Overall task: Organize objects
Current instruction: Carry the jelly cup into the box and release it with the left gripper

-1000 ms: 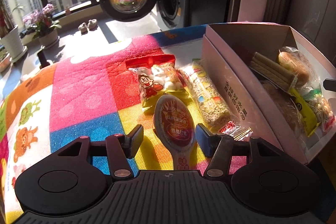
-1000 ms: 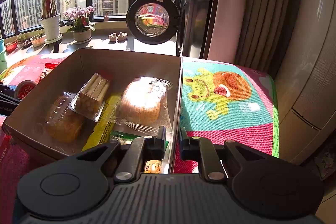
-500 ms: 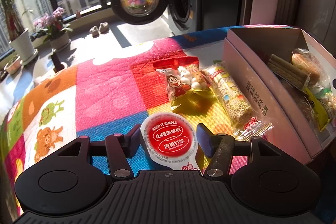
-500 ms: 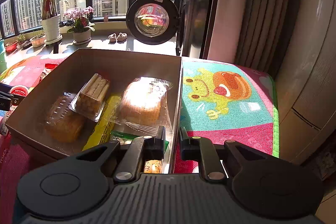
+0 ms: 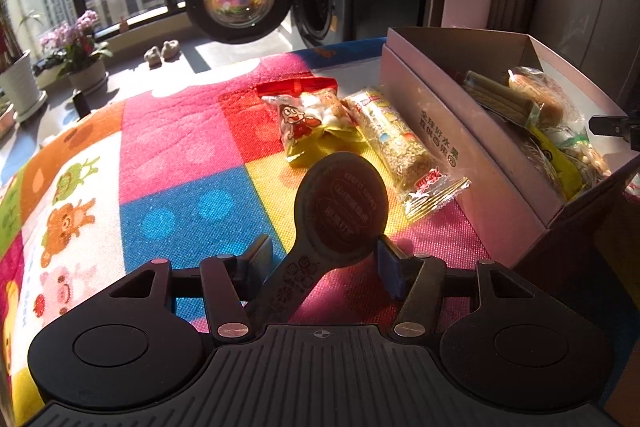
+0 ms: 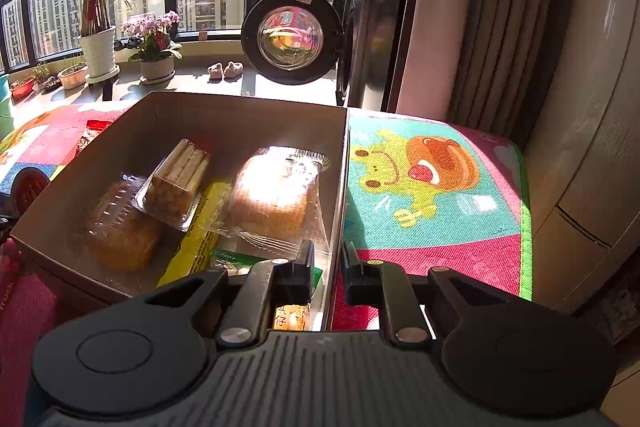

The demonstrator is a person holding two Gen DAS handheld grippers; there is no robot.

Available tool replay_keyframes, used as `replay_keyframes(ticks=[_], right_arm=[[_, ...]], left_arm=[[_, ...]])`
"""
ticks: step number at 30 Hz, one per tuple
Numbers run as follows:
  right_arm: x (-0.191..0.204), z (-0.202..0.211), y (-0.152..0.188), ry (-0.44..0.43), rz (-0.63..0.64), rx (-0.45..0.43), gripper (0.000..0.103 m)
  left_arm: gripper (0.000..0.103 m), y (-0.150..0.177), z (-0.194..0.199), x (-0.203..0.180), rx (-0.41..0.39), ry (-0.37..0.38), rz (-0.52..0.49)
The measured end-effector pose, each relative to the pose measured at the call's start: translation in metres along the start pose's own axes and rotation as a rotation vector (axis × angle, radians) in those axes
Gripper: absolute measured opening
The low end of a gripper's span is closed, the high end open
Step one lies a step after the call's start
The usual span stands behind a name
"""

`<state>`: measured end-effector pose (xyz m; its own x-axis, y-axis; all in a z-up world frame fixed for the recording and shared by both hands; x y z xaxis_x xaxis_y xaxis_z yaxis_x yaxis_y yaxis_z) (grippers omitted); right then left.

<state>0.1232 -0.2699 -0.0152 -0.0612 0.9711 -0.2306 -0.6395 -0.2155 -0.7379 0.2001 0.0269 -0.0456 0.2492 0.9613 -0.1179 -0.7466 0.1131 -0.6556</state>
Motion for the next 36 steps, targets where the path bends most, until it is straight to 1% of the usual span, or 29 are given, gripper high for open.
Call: replay_keyframes(ticks=[1,4,5,6,7,8,14,24,27,29,32,35,36], right_arm=[[0.000,0.000,0.000,0.001,0.002,0.000,0.015],[0.001,0.000,0.000,0.003,0.004,0.001,0.015],[0.001,0.000,0.000,0.003,0.005,0.001,0.015],[0.001,0.000,0.000,0.003,0.004,0.001,0.015],[0.001,0.000,0.000,0.004,0.004,0.001,0.015],[0.001,0.000,0.000,0.003,0.003,0.001,0.015],[0.001,0.001,0.000,0.002,0.002,0.000,0.015],[0.001,0.002,0.000,-0.005,-0.009,-0.008,0.016],[0.001,0.002,0.000,-0.009,-0.010,-0.011,0.016],[0.001,0.001,0.000,-0.010,-0.013,-0.013,0.017],[0.001,0.001,0.000,-0.010,-0.014,-0.013,0.017],[0.001,0.001,0.000,-0.010,-0.011,-0.011,0.017],[0.001,0.001,0.000,-0.011,-0.010,-0.011,0.017]], left_arm=[[0.057,0.001,0.002,0.001,-0.003,0.006,0.018],[0.040,0.000,0.006,0.002,-0.007,0.015,0.042],[0.030,0.001,0.007,0.002,-0.003,0.016,0.046],[0.026,0.000,0.007,0.002,-0.005,0.018,0.051],[0.019,0.000,0.008,0.001,-0.008,0.020,0.055],[0.017,0.000,0.009,0.002,-0.011,0.021,0.059],[0.011,-0.007,0.019,0.005,-0.032,0.054,0.122],[0.011,-0.042,0.050,-0.008,-0.096,0.146,0.177],[0.011,-0.055,0.058,-0.014,-0.111,0.185,0.207],[0.011,-0.065,0.065,-0.021,-0.129,0.216,0.213],[0.011,-0.084,0.072,-0.042,-0.161,0.283,0.211],[0.011,-0.097,0.063,-0.070,-0.158,0.350,0.222],[0.011,-0.099,0.057,-0.080,-0.153,0.361,0.224]])
Point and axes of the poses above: each gripper's, at about its wrist camera, not at the fingertips, and z roughly against the way its jaws point, x to its left, y to its underside, the point moved 7 cm from there along -z, roughly the way its jaws point, and after that the axes turned 12 degrees about z, right-handed, at the moved point
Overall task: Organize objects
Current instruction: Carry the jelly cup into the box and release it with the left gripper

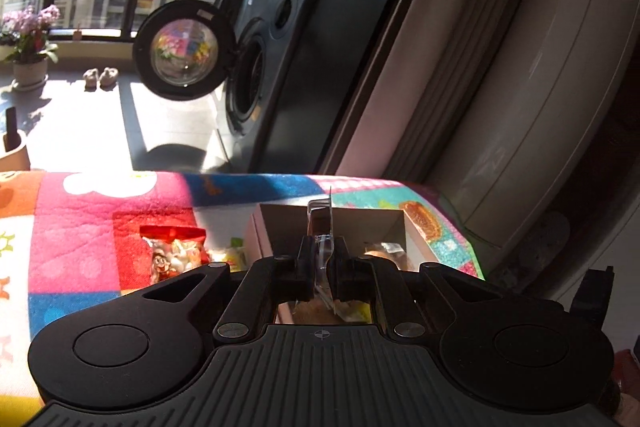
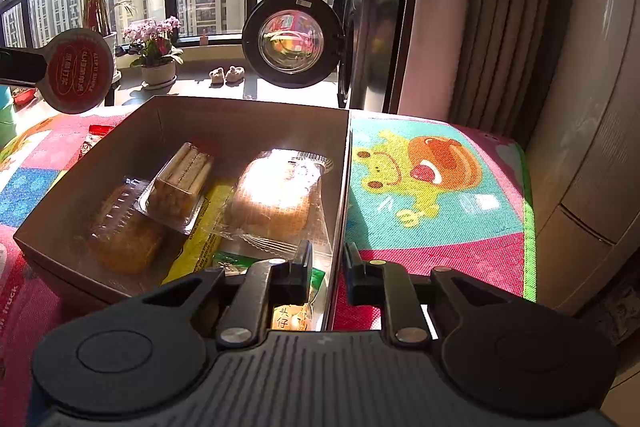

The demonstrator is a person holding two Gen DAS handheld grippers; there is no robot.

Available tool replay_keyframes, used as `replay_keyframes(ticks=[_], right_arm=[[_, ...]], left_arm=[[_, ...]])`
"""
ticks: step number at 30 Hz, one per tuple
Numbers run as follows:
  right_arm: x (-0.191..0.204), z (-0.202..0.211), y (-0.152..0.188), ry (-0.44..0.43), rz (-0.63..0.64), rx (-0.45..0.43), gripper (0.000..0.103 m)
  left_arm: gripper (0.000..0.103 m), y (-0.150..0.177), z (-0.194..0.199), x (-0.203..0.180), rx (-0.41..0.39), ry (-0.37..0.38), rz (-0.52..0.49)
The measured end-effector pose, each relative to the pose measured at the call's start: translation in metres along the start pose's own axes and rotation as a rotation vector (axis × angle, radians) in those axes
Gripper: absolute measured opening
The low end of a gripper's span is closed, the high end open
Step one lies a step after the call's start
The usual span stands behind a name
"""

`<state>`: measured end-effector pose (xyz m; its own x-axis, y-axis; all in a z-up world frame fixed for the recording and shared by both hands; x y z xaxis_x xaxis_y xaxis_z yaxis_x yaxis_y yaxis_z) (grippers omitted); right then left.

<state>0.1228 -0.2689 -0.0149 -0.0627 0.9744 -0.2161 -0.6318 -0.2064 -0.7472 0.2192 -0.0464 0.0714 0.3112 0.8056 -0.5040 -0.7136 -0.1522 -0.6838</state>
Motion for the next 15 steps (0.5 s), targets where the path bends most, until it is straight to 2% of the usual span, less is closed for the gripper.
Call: replay_keyframes(ticks=[7,12,15], right_arm=[[-0.002,-0.002,-0.005,-0.005,-0.003,0.005,0.018],[-0.006,-0.007,-0.014,0.002,0.010,-0.011,0.018],[-0.008,-0.011,-0.014,0.005,0.000,-0.012,0.015]], left_arm=[[0.012,0.011,-0.063,-0.036,0.037,0.079,0.059],[0.014,0.009,-0.053,-0.034,-0.051,0.057,0.021],[0.014,0.000,-0.036,-0.017,-0.105,0.019,0.044]])
Point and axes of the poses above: each gripper's, at about its wrist camera, not at the fingertips, and z roughly against the way its jaws point, x to its left, y to its underside, the point moved 7 cm from there along -z, roughly the way its jaws point, and after that the axes turned 12 degrees about z, right-handed, at the moved point
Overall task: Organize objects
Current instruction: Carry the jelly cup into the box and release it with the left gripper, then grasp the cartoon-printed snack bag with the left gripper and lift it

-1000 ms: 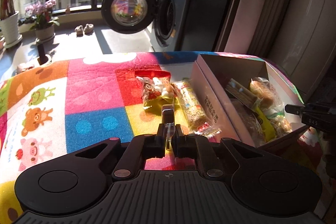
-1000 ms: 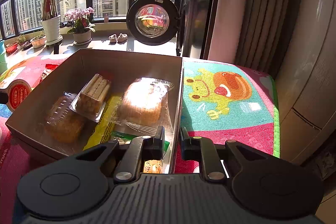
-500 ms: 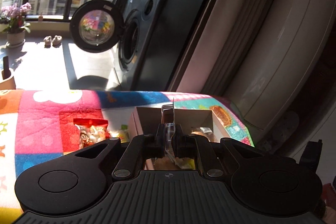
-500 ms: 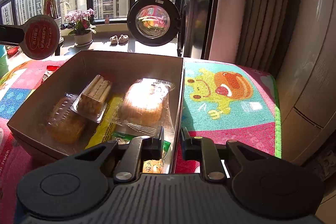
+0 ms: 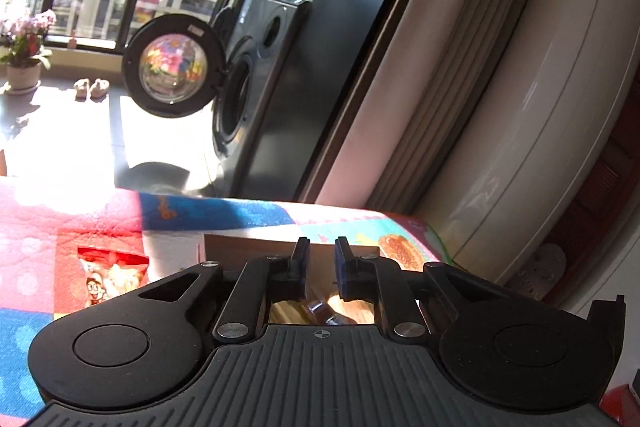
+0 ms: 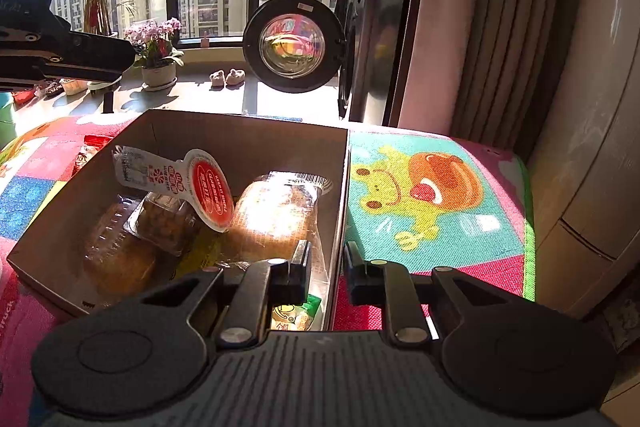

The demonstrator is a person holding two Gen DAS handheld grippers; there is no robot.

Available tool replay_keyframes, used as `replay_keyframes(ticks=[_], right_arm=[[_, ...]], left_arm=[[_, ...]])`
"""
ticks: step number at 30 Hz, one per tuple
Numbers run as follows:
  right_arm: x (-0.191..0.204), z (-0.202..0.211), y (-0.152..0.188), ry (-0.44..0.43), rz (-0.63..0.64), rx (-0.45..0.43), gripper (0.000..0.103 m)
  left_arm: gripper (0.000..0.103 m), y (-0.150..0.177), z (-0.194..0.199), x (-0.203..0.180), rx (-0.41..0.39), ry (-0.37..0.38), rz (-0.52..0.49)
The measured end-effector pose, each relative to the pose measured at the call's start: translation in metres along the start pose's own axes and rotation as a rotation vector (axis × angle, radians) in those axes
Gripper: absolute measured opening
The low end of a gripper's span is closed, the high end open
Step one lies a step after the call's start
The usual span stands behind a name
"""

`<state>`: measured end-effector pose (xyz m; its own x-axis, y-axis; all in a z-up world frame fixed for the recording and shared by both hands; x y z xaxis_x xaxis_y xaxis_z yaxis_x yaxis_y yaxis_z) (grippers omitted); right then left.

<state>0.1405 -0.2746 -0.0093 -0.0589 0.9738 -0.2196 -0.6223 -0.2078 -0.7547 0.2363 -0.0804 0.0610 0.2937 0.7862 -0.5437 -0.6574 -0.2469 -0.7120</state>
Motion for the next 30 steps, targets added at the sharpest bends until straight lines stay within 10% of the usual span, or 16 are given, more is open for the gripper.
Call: replay_keyframes(ticks=[15,24,30], right_arm=[[-0.001,-0.003,0.000,0.031,0.022,0.014,0.008],[0.009,-0.004,0.000,0.069,0.066,0.017,0.013],[0.009,-0.002,0.001,0.060,0.057,0.013,0.015]], left_arm=[[0.014,0.004,0.042,0.145,0.012,-0.256,0.262],[0.015,-0.010,0.032,0.176,-0.040,-0.232,0.429],[0.016,-0.009,-0.013,0.192,0.081,-0.148,0.486]])
Point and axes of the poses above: each gripper's, at about its wrist camera, not at the fingertips, and z roughly against the way its jaws point, x to its left, y to its underside, the point moved 7 cm from there along -z, roughly the way its jaws point, and after that the axes turned 12 degrees about z, right-handed, at the moved point
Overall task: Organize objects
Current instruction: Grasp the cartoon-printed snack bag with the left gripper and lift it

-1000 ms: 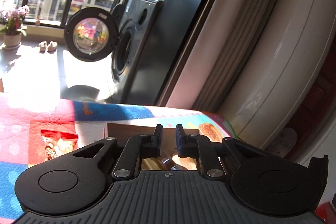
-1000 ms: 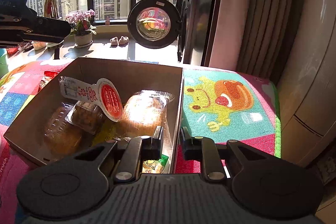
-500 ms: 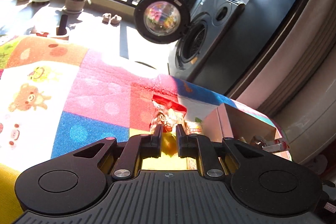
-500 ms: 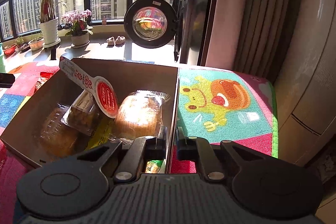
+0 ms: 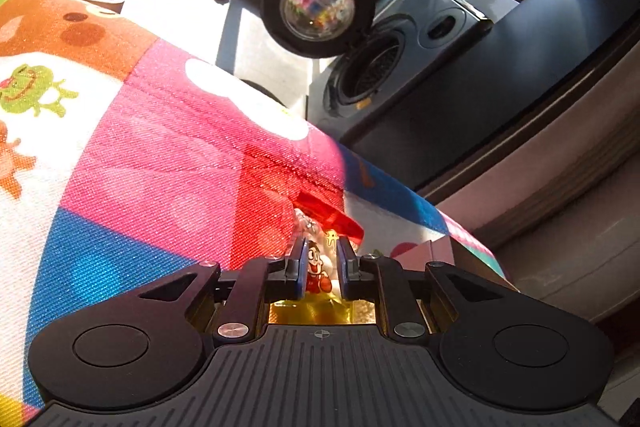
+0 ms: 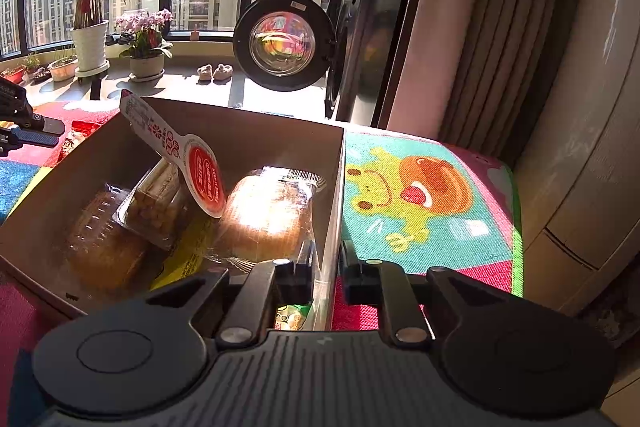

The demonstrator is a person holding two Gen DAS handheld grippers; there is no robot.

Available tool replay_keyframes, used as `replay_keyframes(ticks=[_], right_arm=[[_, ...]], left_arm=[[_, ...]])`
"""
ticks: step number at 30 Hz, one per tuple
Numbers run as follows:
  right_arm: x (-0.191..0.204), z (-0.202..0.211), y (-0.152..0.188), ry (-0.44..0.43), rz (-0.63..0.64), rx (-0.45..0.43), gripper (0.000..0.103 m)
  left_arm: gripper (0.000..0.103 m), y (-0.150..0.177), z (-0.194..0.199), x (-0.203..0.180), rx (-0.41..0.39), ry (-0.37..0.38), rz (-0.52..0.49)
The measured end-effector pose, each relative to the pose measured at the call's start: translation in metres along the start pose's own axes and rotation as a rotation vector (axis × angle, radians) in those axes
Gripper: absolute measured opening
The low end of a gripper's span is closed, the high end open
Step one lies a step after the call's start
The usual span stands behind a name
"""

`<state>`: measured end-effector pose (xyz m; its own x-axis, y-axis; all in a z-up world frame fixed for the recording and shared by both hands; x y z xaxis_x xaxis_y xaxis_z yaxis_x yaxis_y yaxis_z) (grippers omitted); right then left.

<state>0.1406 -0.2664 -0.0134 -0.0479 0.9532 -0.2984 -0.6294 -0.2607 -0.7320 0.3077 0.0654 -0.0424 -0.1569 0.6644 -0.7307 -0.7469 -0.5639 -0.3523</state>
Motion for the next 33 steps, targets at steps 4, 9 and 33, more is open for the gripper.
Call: replay_keyframes(ticks=[4,9,33], right_arm=[[0.003,-0.001,0.003,-0.012,0.004,0.009,0.017],[0.005,-0.002,0.006,-0.020,-0.001,0.020,0.018],[0.003,0.001,0.007,-0.031,-0.027,0.018,0.018]], left_arm=[[0.018,-0.006,-0.013,0.012,-0.008,0.013,0.090],[0.021,-0.013,-0.028,0.004,-0.033,-0.033,0.028],[0.015,0.049,0.090,0.006,0.060,-0.082,-0.174]])
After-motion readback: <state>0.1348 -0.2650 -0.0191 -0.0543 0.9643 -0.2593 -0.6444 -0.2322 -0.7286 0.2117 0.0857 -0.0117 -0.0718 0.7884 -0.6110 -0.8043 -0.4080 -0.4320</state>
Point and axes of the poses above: each gripper's, at about its wrist camera, not at the fingertips, and z roughly against the way its jaws point, x to its left, y to its underside, the point moved 7 cm from there along -z, roughly the way its jaws point, and after that the axes turned 12 degrees about z, right-handed, at the moved point
